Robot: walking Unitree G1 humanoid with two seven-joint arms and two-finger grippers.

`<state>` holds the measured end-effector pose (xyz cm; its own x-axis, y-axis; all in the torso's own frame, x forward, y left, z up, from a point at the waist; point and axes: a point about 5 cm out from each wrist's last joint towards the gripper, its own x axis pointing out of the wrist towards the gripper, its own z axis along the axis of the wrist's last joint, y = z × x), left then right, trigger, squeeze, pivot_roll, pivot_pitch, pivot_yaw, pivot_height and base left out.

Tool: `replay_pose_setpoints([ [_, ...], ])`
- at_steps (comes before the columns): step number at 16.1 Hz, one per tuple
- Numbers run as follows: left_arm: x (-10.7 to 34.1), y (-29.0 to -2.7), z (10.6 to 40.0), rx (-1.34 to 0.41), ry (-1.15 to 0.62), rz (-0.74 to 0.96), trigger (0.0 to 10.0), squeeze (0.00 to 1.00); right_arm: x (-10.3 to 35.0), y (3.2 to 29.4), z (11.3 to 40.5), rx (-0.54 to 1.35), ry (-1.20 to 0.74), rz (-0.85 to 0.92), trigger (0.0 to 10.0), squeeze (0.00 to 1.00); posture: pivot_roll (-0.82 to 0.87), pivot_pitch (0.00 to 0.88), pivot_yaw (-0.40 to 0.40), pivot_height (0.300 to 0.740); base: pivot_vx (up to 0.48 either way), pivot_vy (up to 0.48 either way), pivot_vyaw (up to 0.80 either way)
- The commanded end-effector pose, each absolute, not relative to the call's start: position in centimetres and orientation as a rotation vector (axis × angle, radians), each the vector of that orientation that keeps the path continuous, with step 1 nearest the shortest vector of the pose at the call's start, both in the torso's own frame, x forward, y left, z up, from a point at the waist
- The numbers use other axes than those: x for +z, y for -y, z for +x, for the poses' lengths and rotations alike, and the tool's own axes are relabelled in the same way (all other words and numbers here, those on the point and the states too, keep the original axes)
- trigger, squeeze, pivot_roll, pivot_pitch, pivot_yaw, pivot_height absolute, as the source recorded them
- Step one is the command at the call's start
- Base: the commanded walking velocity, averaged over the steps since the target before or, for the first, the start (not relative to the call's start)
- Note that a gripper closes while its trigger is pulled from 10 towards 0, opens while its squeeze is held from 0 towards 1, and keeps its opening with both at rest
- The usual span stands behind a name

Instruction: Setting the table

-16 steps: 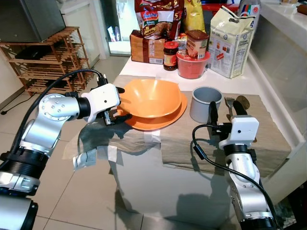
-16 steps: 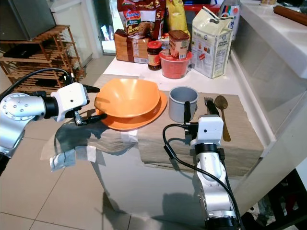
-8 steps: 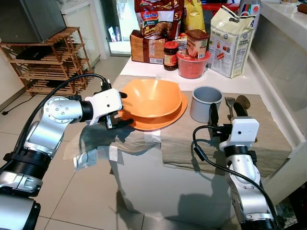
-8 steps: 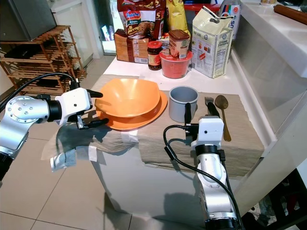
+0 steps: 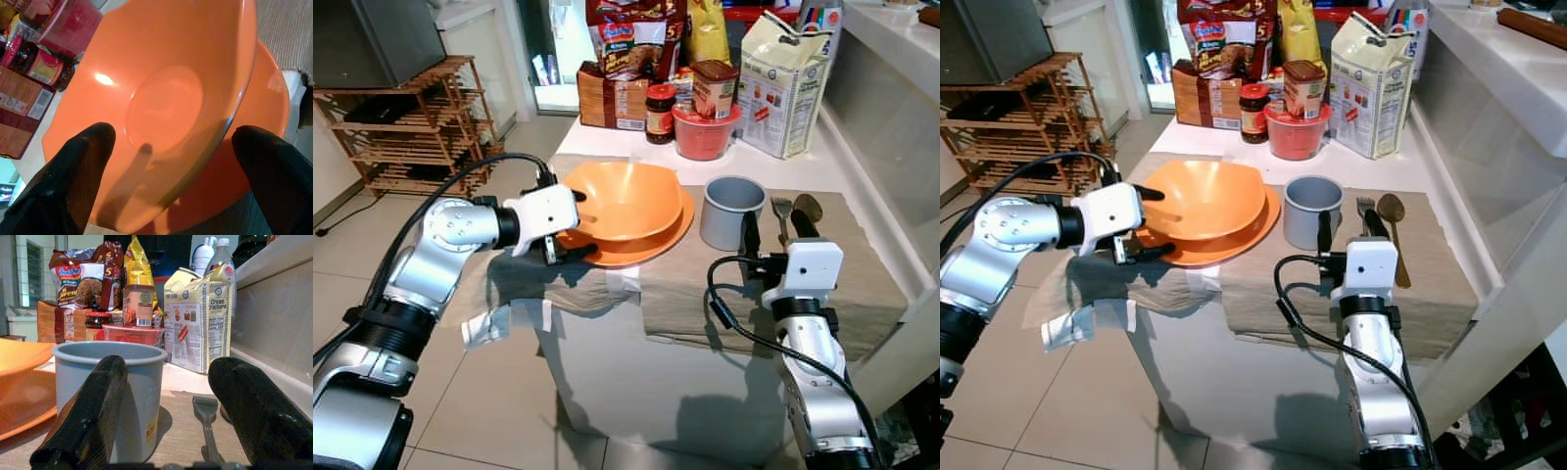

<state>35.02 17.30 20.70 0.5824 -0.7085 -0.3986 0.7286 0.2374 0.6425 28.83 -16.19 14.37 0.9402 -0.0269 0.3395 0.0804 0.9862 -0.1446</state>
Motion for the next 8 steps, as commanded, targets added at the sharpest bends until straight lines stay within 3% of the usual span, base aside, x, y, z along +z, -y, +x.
replay_pose_setpoints([
  [1,21.33,-17.22,35.30,-0.977,-0.015,0.918,10.0,0.00,14.52,16.13,28.68,-0.052,0.347,-0.166,10.0,0.00,-0.03,0.000,0.083,0.740,0.000,0.000,0.00],
  [5,20.91,-17.41,35.39,-0.977,-0.034,0.913,10.0,0.00,14.51,16.09,28.65,-0.050,0.342,-0.167,10.0,0.00,-0.03,0.000,0.084,0.740,0.000,0.000,0.00],
  [6,20.83,-17.45,35.41,-0.978,-0.037,0.911,5.8,0.00,14.50,16.09,28.65,-0.050,0.341,-0.167,10.0,0.00,-0.03,0.000,0.084,0.740,0.000,0.000,0.00],
  [7,20.67,-17.54,35.46,-0.977,-0.044,0.910,0.0,0.00,14.48,16.08,28.66,-0.051,0.339,-0.166,10.0,0.00,-0.03,0.000,0.084,0.740,0.000,0.000,0.00],
  [8,20.58,-17.60,35.49,-0.976,-0.047,0.910,0.0,0.00,14.46,16.06,28.65,-0.050,0.338,-0.165,10.0,0.00,-0.03,0.000,0.084,0.740,0.000,0.000,0.00],
])
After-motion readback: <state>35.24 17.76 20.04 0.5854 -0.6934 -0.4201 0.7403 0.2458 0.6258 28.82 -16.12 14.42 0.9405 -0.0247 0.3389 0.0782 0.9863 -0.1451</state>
